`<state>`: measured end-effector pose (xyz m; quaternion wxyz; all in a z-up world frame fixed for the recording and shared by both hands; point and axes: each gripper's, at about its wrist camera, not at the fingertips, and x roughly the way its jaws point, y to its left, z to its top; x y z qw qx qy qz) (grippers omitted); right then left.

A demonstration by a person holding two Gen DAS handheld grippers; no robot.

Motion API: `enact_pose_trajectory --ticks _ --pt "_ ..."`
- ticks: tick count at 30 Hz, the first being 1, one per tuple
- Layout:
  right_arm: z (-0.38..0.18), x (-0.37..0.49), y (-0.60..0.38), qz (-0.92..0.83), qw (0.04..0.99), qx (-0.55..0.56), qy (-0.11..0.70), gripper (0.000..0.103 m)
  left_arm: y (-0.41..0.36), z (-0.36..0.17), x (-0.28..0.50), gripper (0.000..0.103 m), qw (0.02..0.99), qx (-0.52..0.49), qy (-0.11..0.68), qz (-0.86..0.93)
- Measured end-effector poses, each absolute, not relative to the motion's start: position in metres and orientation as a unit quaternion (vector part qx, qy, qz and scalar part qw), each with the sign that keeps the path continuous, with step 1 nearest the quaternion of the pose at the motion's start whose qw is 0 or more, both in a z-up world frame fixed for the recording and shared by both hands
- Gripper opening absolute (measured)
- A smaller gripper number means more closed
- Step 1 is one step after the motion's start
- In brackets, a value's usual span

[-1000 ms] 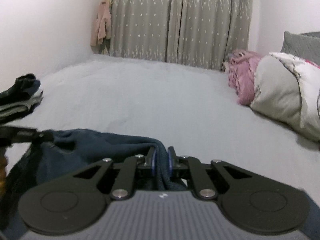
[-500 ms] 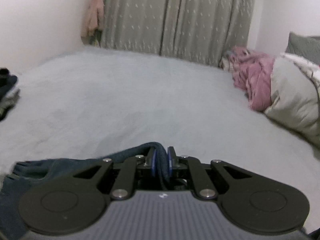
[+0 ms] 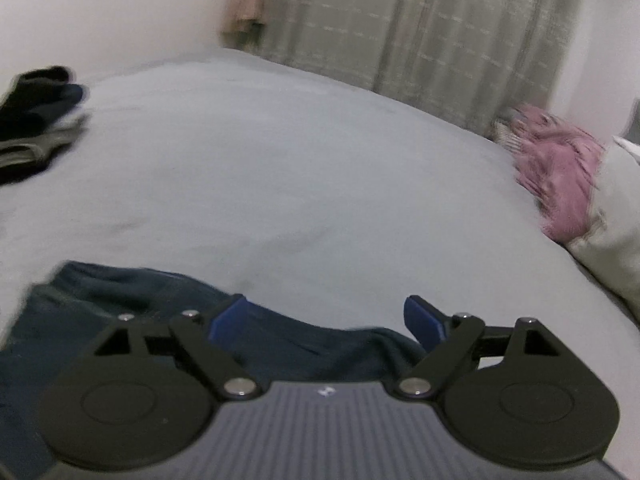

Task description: Fold clothes

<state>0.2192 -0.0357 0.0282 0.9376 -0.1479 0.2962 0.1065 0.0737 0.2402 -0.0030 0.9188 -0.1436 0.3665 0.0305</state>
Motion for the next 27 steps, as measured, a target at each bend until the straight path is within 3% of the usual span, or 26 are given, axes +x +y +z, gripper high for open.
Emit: enact_pose_trajectory --ticks 12,27 --pt "0.037 0.201 0.058 0.208 0.899 -0.065 0.381 0.082 0.279 -0.018 0.023 0.054 0.9 -0.208 0.382 -0.014" --pt "-0.012 0.214 0.122 0.143 0.867 -0.098 0.467 0.085 0.263 -0.036 0.019 0.052 0.842 -0.325 0.423 -0.078"
